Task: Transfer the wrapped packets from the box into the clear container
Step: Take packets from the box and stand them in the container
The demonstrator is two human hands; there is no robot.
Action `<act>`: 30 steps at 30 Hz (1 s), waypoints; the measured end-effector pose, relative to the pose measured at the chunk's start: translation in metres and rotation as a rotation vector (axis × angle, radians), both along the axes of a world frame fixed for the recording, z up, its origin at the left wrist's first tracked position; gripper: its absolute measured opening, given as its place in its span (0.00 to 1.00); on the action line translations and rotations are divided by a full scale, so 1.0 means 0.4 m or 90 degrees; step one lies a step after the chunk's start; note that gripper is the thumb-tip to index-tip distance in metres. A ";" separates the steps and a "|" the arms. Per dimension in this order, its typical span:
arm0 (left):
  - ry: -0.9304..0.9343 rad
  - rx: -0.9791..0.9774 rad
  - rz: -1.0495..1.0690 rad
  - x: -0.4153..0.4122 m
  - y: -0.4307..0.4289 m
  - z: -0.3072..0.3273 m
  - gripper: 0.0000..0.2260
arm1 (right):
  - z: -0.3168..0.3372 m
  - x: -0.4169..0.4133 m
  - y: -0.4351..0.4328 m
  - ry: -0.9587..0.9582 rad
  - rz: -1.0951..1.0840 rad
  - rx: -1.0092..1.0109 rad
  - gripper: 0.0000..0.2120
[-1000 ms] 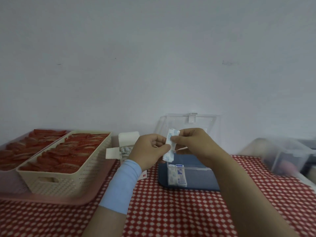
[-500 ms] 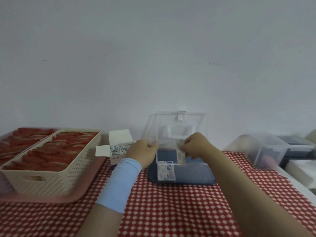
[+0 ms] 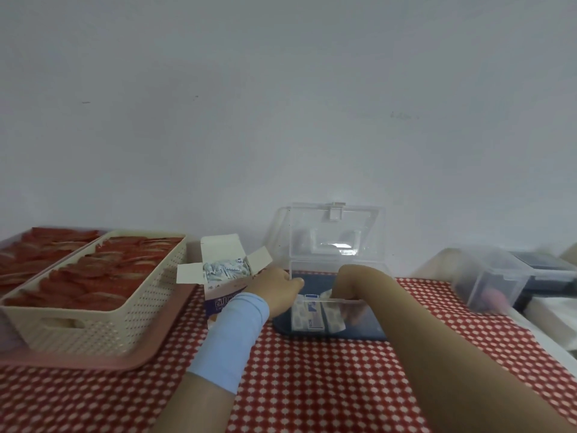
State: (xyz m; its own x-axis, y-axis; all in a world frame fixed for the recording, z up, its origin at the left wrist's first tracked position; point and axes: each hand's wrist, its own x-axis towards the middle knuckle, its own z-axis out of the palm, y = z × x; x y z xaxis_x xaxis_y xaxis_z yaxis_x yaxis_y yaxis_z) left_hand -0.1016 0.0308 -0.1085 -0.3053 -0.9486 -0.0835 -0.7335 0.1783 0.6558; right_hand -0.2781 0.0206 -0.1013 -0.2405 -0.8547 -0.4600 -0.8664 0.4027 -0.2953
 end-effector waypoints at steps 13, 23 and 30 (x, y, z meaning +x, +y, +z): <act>-0.030 0.010 -0.015 0.001 0.002 0.007 0.13 | 0.004 -0.025 0.009 0.007 -0.009 -0.034 0.10; 0.029 0.049 -0.012 0.008 0.014 0.017 0.18 | 0.036 -0.021 0.027 -0.072 -0.042 0.001 0.08; 0.168 -0.003 0.019 0.088 0.029 0.107 0.12 | 0.140 0.030 0.041 -0.061 -0.012 -0.227 0.12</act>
State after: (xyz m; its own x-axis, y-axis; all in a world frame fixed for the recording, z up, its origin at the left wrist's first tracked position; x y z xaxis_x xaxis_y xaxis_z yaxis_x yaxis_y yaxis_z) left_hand -0.0664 0.0423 -0.0657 -0.2871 -0.9579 -0.0005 -0.5420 0.1620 0.8246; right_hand -0.2661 0.0371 -0.0453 -0.2287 -0.9611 -0.1547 -0.8213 0.2758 -0.4994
